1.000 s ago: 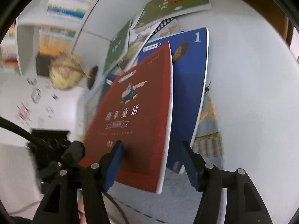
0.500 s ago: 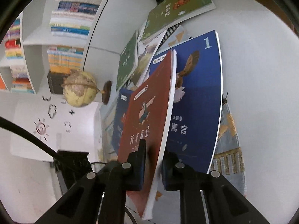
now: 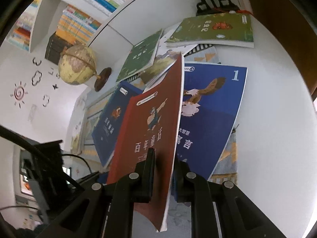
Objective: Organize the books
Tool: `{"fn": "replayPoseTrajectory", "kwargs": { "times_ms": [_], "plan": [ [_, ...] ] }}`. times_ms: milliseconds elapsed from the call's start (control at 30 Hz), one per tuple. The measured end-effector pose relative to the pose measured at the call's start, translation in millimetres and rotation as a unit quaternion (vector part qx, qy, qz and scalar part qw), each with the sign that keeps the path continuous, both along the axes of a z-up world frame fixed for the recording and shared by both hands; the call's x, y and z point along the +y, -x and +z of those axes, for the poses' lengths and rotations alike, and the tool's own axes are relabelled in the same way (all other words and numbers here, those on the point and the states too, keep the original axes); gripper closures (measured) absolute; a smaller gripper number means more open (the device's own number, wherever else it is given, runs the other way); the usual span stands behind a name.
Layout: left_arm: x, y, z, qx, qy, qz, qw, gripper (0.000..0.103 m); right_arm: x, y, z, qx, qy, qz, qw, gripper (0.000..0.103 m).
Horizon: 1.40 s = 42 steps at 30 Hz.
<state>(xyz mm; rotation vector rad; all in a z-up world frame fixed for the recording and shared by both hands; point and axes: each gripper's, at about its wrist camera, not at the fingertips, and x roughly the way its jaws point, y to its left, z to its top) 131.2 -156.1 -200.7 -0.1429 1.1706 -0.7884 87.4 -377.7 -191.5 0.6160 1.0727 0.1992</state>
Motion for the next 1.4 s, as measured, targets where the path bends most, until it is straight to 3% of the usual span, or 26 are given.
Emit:
{"fn": "replayPoseTrajectory", "kwargs": {
  "times_ms": [133, 267, 667, 900, 1033, 1400],
  "plan": [
    [-4, 13, 17, -0.040, -0.017, -0.012, 0.9990, 0.040, 12, 9, 15, -0.029, 0.035, 0.030, 0.999, 0.089],
    [8, 19, 30, -0.035, 0.008, 0.009, 0.9993, 0.040, 22, 16, 35, -0.067, 0.065, 0.052, 0.994, 0.088],
    [67, 37, 92, -0.105, 0.028, 0.054, 0.9926, 0.040, 79, 19, 77, -0.137, 0.041, 0.113, 0.983, 0.085],
    [148, 24, 120, -0.135, 0.041, 0.068, 0.9876, 0.040, 145, -3, 106, -0.173, 0.011, 0.127, 0.977, 0.084],
    [211, 8, 125, -0.146, 0.038, 0.064, 0.9865, 0.040, 209, -22, 116, -0.182, 0.012, 0.129, 0.975, 0.084],
    [364, -61, 114, -0.145, 0.020, 0.099, 0.9843, 0.040, 374, -95, 104, -0.179, 0.009, 0.159, 0.971, 0.084]
  ]
}}
